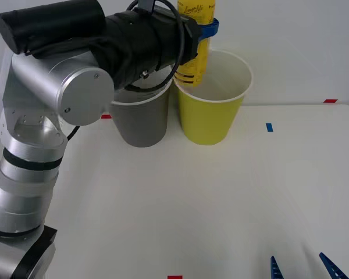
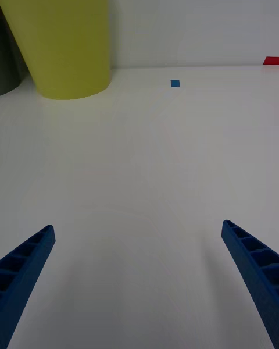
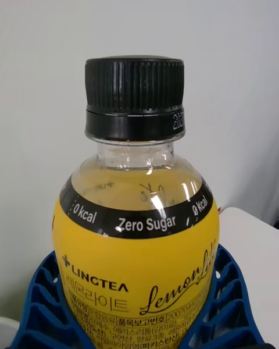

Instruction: Put cans in the gray bin and PET bottles in the light green bin.

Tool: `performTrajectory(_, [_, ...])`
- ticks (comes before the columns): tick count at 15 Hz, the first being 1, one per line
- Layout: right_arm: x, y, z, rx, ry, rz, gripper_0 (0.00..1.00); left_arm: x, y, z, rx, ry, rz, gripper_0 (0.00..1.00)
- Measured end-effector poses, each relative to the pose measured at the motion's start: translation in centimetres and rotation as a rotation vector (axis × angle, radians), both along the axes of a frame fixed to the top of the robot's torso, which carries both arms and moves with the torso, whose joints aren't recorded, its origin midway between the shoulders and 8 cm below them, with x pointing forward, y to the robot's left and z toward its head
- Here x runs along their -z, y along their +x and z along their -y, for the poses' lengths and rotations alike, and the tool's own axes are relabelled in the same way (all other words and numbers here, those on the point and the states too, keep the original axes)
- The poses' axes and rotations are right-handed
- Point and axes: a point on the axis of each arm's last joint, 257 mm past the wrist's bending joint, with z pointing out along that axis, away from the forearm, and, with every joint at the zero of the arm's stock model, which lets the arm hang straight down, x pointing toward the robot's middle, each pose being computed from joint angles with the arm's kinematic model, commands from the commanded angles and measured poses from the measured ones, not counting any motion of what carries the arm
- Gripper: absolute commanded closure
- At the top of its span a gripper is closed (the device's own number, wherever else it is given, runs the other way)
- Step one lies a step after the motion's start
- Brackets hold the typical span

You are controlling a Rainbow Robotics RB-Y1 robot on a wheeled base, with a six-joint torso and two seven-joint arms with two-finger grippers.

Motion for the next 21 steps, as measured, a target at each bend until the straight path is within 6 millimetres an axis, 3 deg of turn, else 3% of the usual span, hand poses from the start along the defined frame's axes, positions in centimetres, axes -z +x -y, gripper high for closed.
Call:
performTrajectory(6, [0.0, 0.0, 0.0, 0.0, 0.0, 0.0, 0.0, 0.2, 4.7, 4.4, 0.003, -0.028, 0.018, 1.0])
performTrajectory(11, [0.0, 0.0, 0.0, 0.0, 0.0, 0.0, 0.0, 1.6, 7.8, 7.5, -0.008, -0.037, 0.04, 1.0])
performTrajectory(21, [0.0, 0.0, 0.0, 0.0, 0.0, 0.0, 0.0, 2.1, 8.6, 7.8, -0.048, 0.005, 0.07, 1.0])
